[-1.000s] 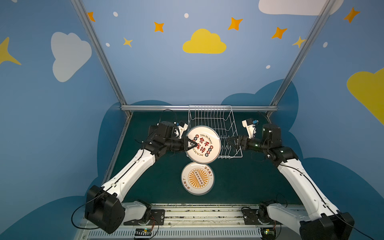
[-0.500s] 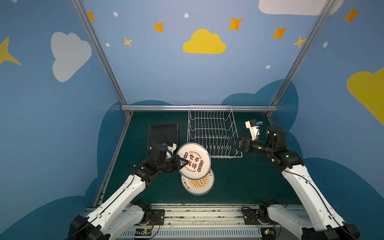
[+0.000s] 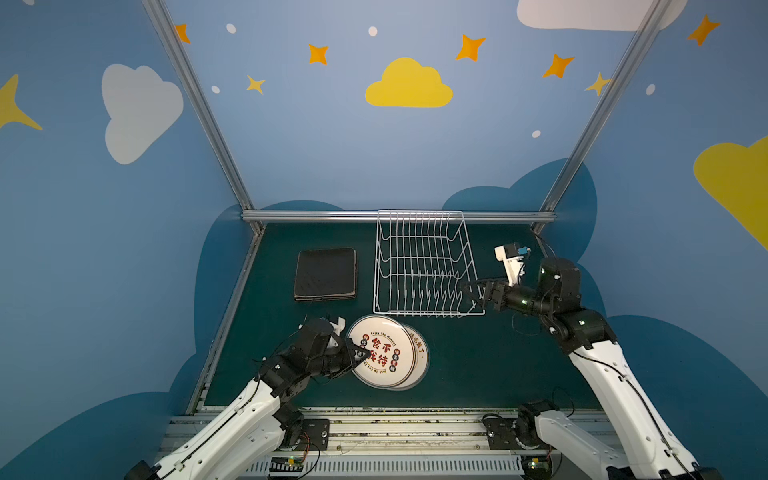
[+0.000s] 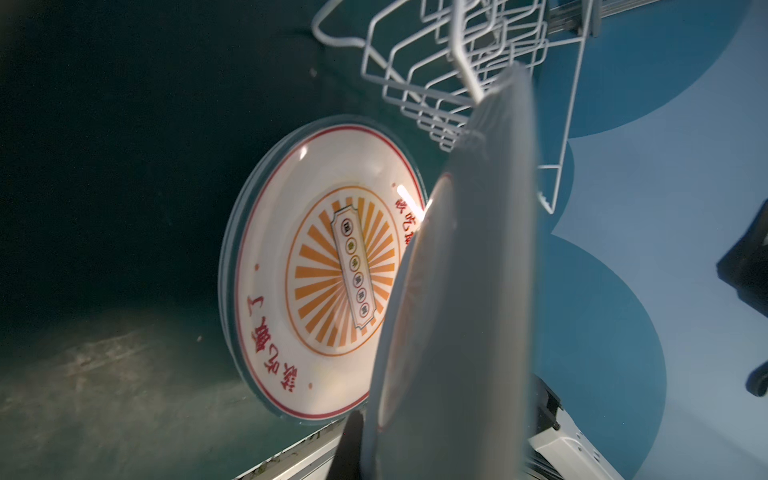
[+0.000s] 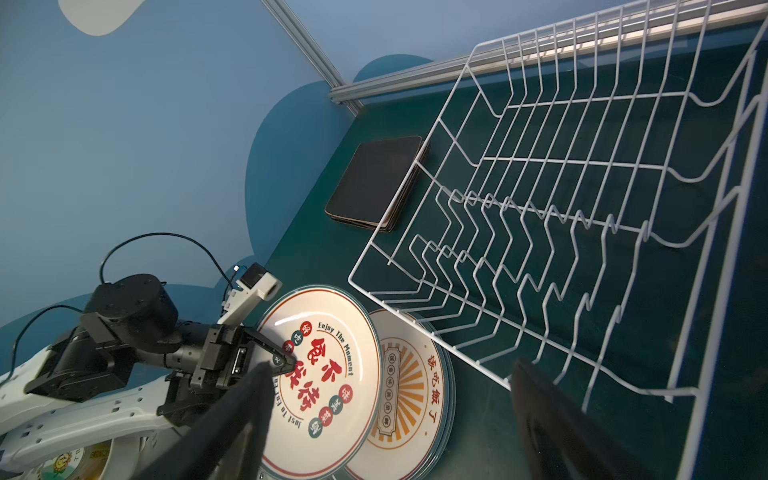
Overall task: Unload the plates from the dish rack
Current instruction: 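Lower the printed plate onto the table plate stack with the left gripper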
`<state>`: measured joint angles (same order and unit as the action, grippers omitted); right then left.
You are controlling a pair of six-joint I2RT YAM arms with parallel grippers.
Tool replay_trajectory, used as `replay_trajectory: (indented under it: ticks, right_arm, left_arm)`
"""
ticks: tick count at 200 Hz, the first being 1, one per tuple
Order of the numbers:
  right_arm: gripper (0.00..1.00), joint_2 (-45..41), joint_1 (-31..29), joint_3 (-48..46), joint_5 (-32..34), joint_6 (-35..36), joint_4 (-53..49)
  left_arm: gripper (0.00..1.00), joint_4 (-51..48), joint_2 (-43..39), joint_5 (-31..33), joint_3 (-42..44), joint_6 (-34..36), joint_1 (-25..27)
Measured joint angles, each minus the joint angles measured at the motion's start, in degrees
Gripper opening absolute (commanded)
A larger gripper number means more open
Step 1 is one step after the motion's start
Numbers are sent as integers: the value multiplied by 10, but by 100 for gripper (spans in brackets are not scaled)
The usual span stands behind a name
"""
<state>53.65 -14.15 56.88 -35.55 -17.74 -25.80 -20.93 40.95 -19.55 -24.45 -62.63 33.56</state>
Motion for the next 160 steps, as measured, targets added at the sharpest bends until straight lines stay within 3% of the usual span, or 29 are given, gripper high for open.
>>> replay_trajectory:
  ticks: [69,109,160]
  right_arm:
    - [88,-2,-2,-3,6,0,-6]
    - [88,-2,-2,-3,6,0,-6]
    - [88,3,-2,-3,9,0,-6]
  left_arm:
    - [8,78,48,10,56,-53,7]
    - [18,119,79,14,61,-71,7]
    - [22,159,122,10,61,-81,7]
